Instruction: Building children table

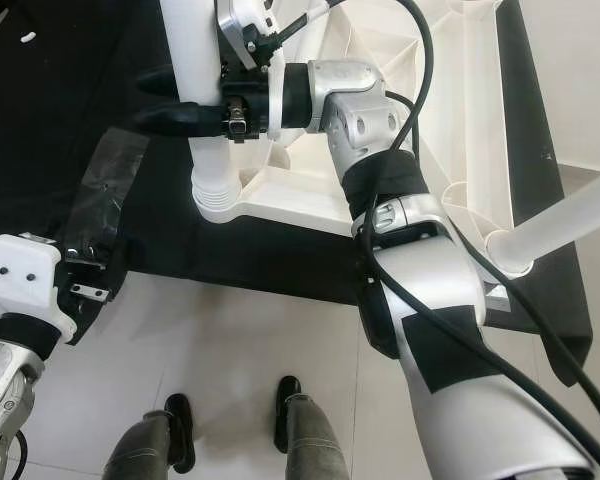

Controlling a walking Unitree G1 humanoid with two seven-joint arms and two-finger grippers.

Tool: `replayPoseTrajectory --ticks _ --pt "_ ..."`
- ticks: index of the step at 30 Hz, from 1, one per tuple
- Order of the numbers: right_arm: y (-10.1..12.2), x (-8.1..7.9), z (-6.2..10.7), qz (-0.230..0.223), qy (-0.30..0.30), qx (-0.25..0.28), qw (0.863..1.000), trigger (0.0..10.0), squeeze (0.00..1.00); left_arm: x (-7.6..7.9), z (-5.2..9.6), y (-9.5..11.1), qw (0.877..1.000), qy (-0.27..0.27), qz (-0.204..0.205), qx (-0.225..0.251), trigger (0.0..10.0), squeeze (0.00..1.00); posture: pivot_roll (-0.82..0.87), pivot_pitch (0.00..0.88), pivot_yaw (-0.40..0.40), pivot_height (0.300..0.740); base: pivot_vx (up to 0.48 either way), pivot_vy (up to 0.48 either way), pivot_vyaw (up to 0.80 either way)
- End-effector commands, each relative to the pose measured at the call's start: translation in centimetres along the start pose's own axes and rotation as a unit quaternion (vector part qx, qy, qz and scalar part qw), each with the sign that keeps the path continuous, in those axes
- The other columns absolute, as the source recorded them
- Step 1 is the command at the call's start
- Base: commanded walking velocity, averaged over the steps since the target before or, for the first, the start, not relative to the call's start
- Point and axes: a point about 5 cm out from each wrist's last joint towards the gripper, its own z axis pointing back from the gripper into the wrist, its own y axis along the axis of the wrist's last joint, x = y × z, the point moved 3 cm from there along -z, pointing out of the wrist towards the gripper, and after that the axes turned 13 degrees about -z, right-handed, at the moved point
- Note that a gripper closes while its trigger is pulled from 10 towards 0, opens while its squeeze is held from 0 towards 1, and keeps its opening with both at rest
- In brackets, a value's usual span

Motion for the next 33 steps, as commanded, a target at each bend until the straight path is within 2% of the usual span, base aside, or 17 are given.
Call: replayPoseTrajectory --ticks 1,8,15,19,33 --pt "-2.9 0.0 0.1 -0.017 -0.006 -0.059 0.998 10.0 0.0 0.2 0.3 -0.8 1.0 -0.009 -0.015 -0.014 10.0 0.0 0.01 0.386 -0.073 0.74 0.0 0.0 0.0" --pt "-2.5 -0.4 -0.3 -0.007 0.015 -0.057 0.998 10.0 0.0 0.3 0.2 -0.8 1.0 -0.012 -0.021 -0.012 10.0 0.0 0.01 0.381 -0.075 0.74 0.0 0.0 0.0" --pt "-2.8 0.0 -0.1 -0.038 -0.004 -0.038 0.999 10.0 0.0 0.4 0.2 -0.8 1.0 -0.011 -0.021 -0.011 10.0 0.0 0.01 0.383 -0.077 0.74 0.0 0.0 0.0" --pt "-3.5 0.8 0.2 -0.083 -0.048 -0.017 0.995 10.0 0.0 0.4 0.1 -0.8 1.0 -0.01 -0.022 -0.01 10.0 0.0 0.01 0.389 -0.076 0.74 0.0 0.0 0.0" --pt "-4.1 1.0 0.2 -0.096 -0.062 -0.032 0.993 10.0 0.0 0.4 0.0 -0.9 1.0 -0.011 -0.023 -0.009 10.0 0.0 0.01 0.392 -0.074 0.74 0.0 0.0 0.0"
